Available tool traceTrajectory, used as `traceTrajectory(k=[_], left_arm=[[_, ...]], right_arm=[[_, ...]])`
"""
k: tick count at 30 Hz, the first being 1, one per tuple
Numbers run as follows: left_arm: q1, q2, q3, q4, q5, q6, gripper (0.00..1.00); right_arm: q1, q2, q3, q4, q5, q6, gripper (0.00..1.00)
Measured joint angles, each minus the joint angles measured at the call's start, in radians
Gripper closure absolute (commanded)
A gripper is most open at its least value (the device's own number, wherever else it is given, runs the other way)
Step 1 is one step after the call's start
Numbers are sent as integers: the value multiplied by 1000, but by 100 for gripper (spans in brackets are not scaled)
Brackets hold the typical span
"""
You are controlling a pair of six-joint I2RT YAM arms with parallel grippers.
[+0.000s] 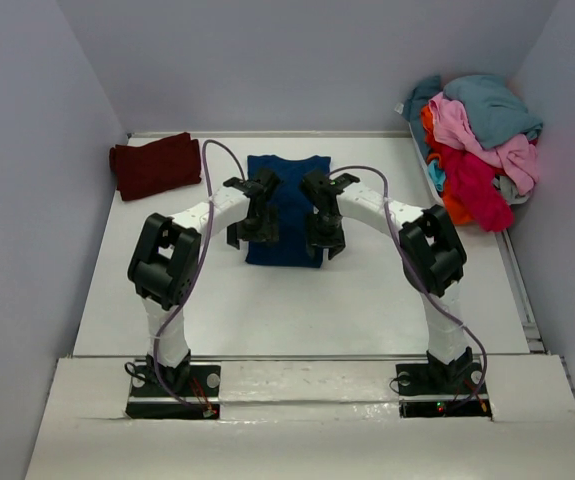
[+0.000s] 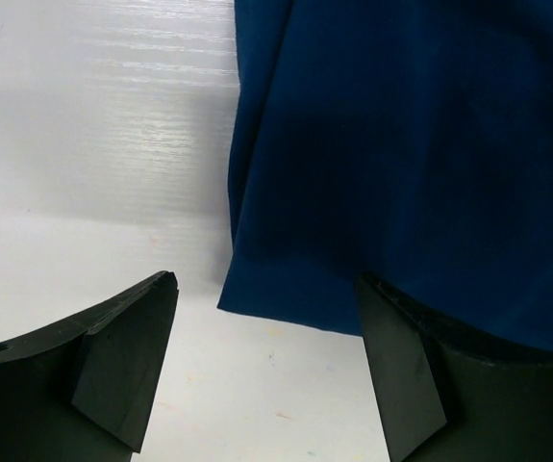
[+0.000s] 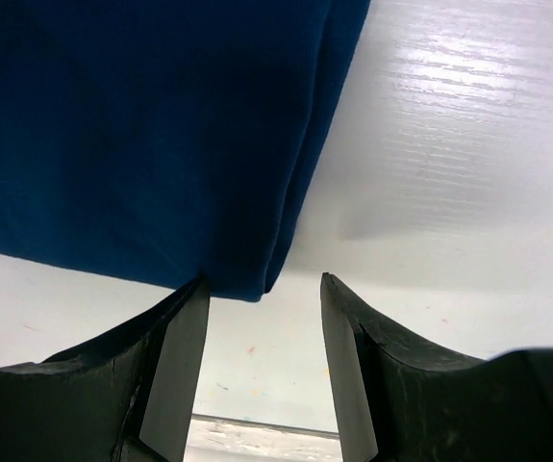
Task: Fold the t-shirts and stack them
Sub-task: Grab one side of the 2/3 rectangular tshirt with both arms
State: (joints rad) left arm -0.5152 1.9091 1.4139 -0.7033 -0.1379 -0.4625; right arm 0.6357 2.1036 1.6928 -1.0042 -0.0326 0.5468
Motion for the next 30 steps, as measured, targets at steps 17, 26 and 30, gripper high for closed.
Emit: traceTrajectory(k=[17, 26, 30], left_arm=[[3, 48, -42, 54, 67, -2, 13], [7, 38, -60, 74, 78, -6, 14], [7, 38, -60, 74, 78, -6, 14]], right_arm=[[0, 1, -10, 50, -40, 1, 44], [0, 14, -55, 70, -65, 8, 43], [1, 17, -67, 80, -77, 11, 44]])
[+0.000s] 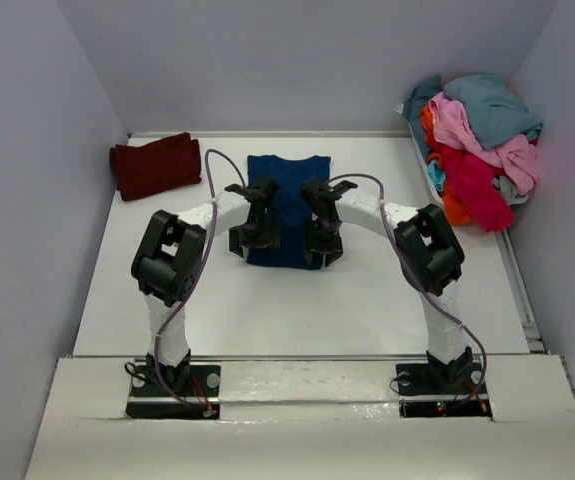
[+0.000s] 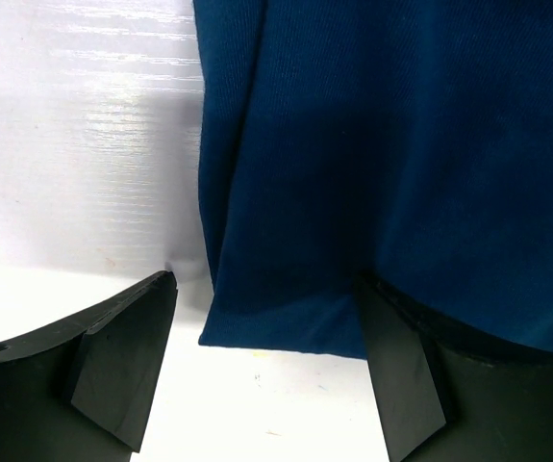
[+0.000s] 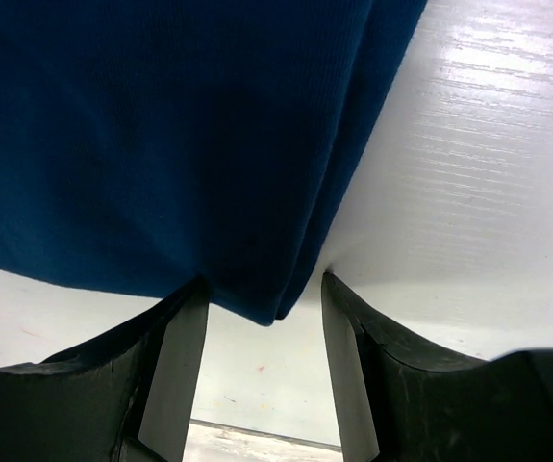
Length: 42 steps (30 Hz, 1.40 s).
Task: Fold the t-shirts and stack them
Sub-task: Grab one side of the 2/3 rectangular tshirt with both arms
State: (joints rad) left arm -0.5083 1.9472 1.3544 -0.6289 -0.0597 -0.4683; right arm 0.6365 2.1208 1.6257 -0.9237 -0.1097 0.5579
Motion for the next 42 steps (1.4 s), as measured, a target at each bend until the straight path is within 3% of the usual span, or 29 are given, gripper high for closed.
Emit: traceTrajectory(k=[6, 9, 13, 14, 16, 22, 30, 42], left_arm=[[0, 0, 0, 1, 1, 0, 15], [0, 0, -3, 5, 4, -1, 21], [0, -6, -14, 23, 18, -8, 39], [0, -7, -18, 31, 25, -11, 50], [-2, -10, -24, 45, 34, -18, 58], [-10, -19, -42, 87, 55, -34, 94], [-18, -40, -72, 116, 47, -49, 94], [-137, -175, -104, -2, -82, -100, 94]], right_arm=[[0, 3, 0, 11, -4, 0, 48], [0, 6, 0, 18, -3, 0, 53], [0, 6, 0, 21, -4, 6, 61], [1, 6, 0, 22, -3, 8, 62], [1, 7, 0, 27, -3, 10, 66], [5, 7, -5, 47, -3, 14, 77], [6, -11, -36, 82, 3, 20, 93], [47, -328, -209, 112, 105, 64, 93]])
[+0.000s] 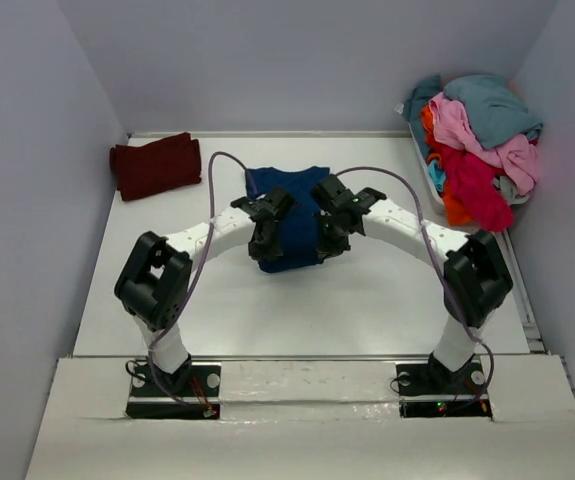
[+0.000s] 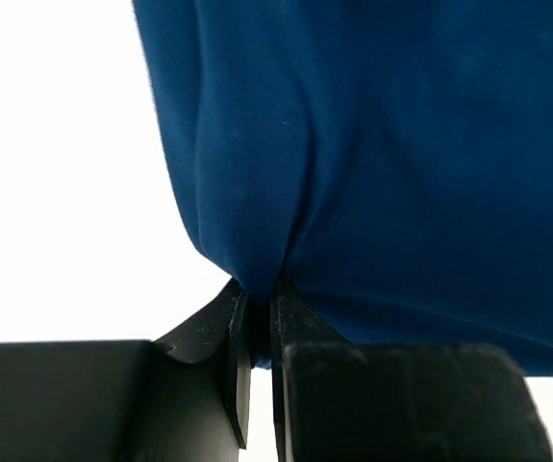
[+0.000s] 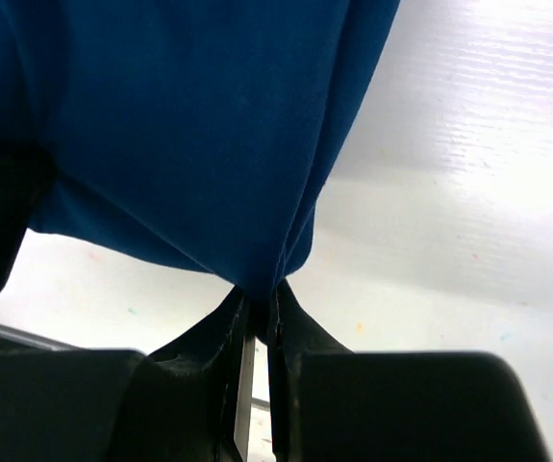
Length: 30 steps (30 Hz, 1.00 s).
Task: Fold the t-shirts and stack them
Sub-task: Grab one side of the 2/3 rectangular tshirt with both arms
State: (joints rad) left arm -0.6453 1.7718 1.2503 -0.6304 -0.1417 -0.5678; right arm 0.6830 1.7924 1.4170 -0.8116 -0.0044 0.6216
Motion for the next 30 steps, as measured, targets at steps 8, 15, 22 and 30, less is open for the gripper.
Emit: traceTrajectory(k=[8, 15, 22, 30], left_arm=[[-116, -212, 0, -98, -124, -90, 94], [-180, -350, -1, -198, -169, -190, 94], [-240, -489, -1, -265, -212, -270, 94], [-252, -480, 54, -280, -292, -281, 94]], right_arm=[[48, -192, -55, -38, 68, 35, 93], [121, -287, -61, -95, 113, 69, 93], [198, -400, -63, -142, 166, 134, 93], [209, -415, -37, -156, 245, 156, 93]])
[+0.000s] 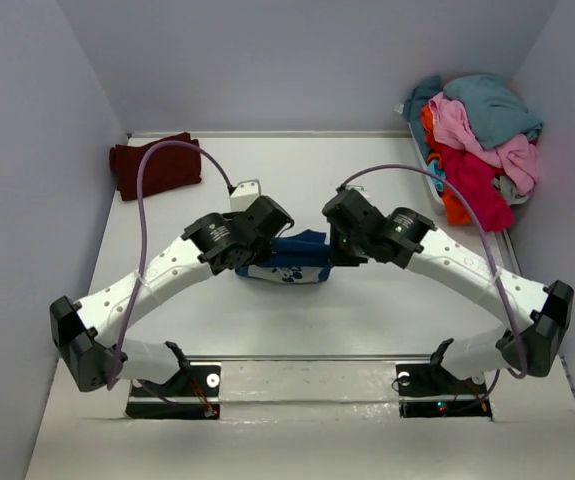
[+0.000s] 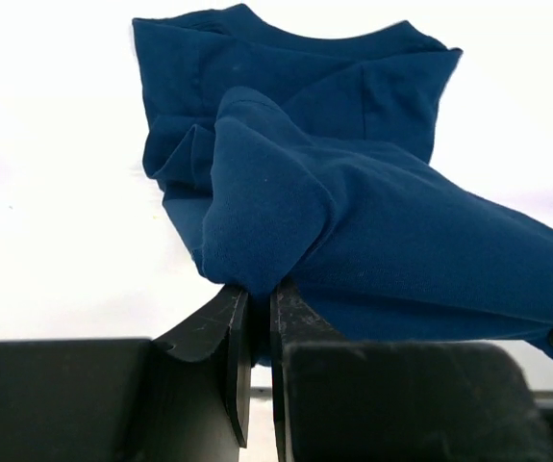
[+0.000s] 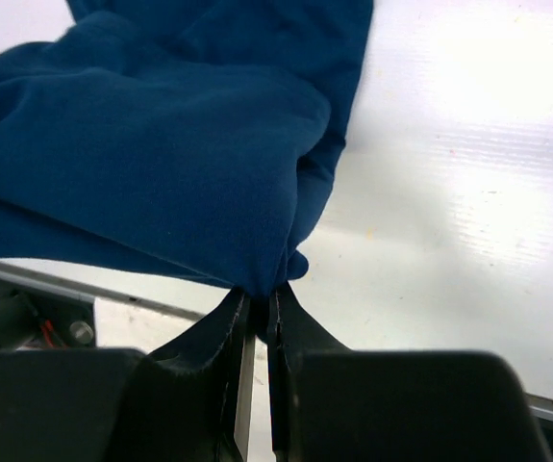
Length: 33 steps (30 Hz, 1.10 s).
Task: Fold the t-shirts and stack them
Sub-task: Grab one side of the 2/3 rectangular tshirt with both arms, then fold the long partially folded tshirt into a neat square
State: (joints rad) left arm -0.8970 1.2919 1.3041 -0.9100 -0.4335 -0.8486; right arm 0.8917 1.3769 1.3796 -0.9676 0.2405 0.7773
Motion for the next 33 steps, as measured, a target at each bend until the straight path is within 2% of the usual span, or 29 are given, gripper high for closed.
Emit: traceTrajectory(k=[7, 13, 23, 33], left_arm=[[8, 131, 27, -5, -50, 40, 94], [61, 213, 54, 2, -45, 68, 94], [216, 332, 92, 80, -2, 126, 94], [307, 517, 149, 175, 51, 185, 94]], right_arm=[[0, 122, 7, 5, 26, -23, 92], [-36, 216, 41, 31, 30, -33, 91], [-113, 435, 224, 58, 37, -82, 91], [-188, 646, 368, 64, 0, -119, 90]])
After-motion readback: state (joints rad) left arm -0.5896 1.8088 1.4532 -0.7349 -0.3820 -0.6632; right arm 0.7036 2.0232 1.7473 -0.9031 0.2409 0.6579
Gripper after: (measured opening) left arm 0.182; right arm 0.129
